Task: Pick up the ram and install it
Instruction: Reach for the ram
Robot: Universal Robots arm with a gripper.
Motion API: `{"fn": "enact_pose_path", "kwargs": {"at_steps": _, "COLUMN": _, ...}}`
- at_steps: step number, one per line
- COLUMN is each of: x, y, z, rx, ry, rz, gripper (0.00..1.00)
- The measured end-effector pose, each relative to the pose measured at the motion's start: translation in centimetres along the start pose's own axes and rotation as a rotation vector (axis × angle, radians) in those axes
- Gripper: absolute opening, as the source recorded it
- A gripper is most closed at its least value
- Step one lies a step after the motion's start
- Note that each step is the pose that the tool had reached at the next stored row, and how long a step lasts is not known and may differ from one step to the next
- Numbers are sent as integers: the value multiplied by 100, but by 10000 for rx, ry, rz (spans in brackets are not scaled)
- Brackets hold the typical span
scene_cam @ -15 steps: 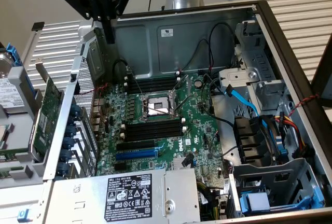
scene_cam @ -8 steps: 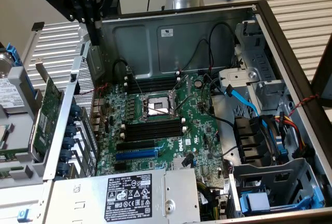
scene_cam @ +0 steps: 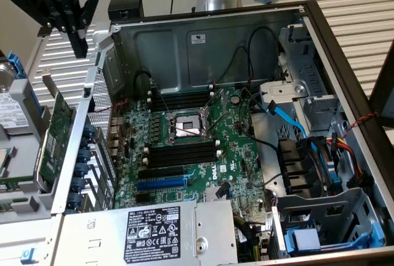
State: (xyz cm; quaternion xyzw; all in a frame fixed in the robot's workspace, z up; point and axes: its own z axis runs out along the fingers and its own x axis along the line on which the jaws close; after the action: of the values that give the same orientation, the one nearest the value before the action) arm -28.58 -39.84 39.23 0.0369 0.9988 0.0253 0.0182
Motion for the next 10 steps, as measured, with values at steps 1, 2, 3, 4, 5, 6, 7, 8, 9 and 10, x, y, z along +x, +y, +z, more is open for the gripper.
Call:
{"fn": "enact_pose_path", "kwargs": {"at_steps": 1, "x": 45, "y": -3, "z": -1, "rx": -3, "ry": 1, "rz": 0, "gripper": 10}}
{"fn": "enact_pose_path", "kwargs": {"at_steps": 2, "x": 90, "y": -7, "z": -2, "rx": -4, "ry": 0, "rz": 0, "gripper": 10}}
{"fn": "enact_pose_path", "kwargs": {"at_steps": 3, "x": 134, "y": -10, "z": -2, "rx": -5, "ry": 1, "rz": 0, "gripper": 10}}
{"fn": "enact_pose_path", "kwargs": {"at_steps": 4, "x": 180, "y": -14, "z": -2, "rx": -5, "ry": 0, "rz": 0, "gripper": 10}}
{"fn": "enact_pose_path", "kwargs": {"at_steps": 5, "x": 226, "y": -17, "z": -2, "rx": -5, "ry": 0, "rz": 0, "gripper": 10}}
{"fn": "enact_pose_path", "kwargs": {"at_steps": 6, "x": 270, "y": -20, "z": -3, "rx": -5, "ry": 1, "rz": 1, "gripper": 10}}
{"fn": "enact_pose_path", "kwargs": {"at_steps": 7, "x": 316, "y": -24, "z": -2, "rx": -5, "ry": 1, "rz": 1, "gripper": 10}}
{"fn": "enact_pose_path", "kwargs": {"at_steps": 8, "x": 362, "y": -27, "z": -2, "rx": -6, "ry": 0, "rz": 0, "gripper": 10}}
{"fn": "enact_pose_path", "kwargs": {"at_steps": 9, "x": 406, "y": -32, "z": -3, "rx": -7, "ry": 0, "rz": -1, "gripper": 10}}
{"fn": "enact_pose_path", "kwargs": {"at_steps": 10, "x": 451, "y": -38, "z": -3, "rx": -9, "ry": 1, "rz": 0, "gripper": 10}}
